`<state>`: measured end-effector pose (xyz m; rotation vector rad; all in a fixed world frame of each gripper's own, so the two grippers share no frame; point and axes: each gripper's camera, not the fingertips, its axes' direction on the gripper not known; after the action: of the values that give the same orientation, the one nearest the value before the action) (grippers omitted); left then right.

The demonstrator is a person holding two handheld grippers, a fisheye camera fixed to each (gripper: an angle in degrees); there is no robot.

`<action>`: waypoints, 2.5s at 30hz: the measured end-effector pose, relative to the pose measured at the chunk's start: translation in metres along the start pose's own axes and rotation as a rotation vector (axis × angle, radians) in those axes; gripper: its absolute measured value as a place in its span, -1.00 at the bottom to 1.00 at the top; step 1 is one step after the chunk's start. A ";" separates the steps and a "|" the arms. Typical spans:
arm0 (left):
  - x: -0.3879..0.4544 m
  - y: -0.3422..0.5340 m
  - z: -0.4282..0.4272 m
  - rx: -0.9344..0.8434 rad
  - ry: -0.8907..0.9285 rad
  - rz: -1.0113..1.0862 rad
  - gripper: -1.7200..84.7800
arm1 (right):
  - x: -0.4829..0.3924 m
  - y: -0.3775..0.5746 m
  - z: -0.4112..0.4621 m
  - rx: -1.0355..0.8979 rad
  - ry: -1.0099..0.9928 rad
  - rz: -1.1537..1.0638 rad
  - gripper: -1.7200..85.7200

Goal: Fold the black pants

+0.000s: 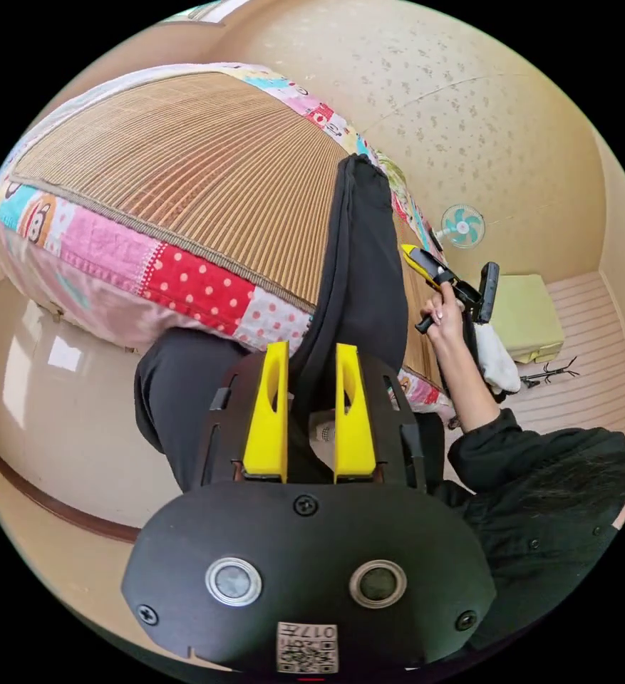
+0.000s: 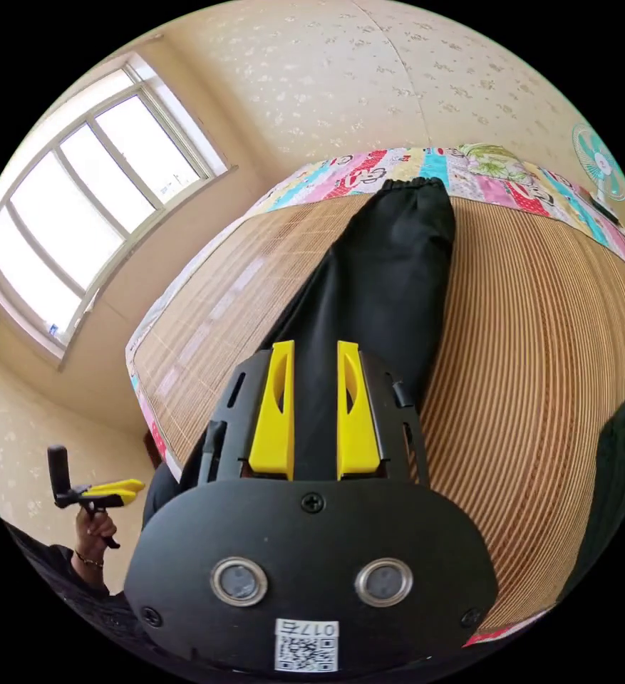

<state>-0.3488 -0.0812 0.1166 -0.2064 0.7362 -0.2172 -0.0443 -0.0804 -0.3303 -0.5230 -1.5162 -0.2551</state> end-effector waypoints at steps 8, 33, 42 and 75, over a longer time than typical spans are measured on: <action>0.062 -0.060 0.091 -0.141 -0.182 0.069 -0.80 | 0.020 0.145 -0.033 -0.200 -0.194 0.033 -0.85; 0.207 0.013 0.189 -0.196 -0.293 0.340 -0.85 | 0.104 0.173 -0.191 -0.172 -0.188 0.215 -0.85; 0.141 0.036 0.131 -0.106 -0.091 0.133 -0.81 | 0.099 0.191 -0.247 -0.142 -0.243 0.142 -0.79; 0.374 -0.009 -0.258 0.499 0.783 0.863 -0.87 | -0.013 0.114 -0.662 0.514 -0.816 -0.532 -0.93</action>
<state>-0.2563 -0.2179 -0.3070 0.7123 1.4426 0.3737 0.5905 -0.2993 -0.3438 0.2478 -2.4092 -0.0386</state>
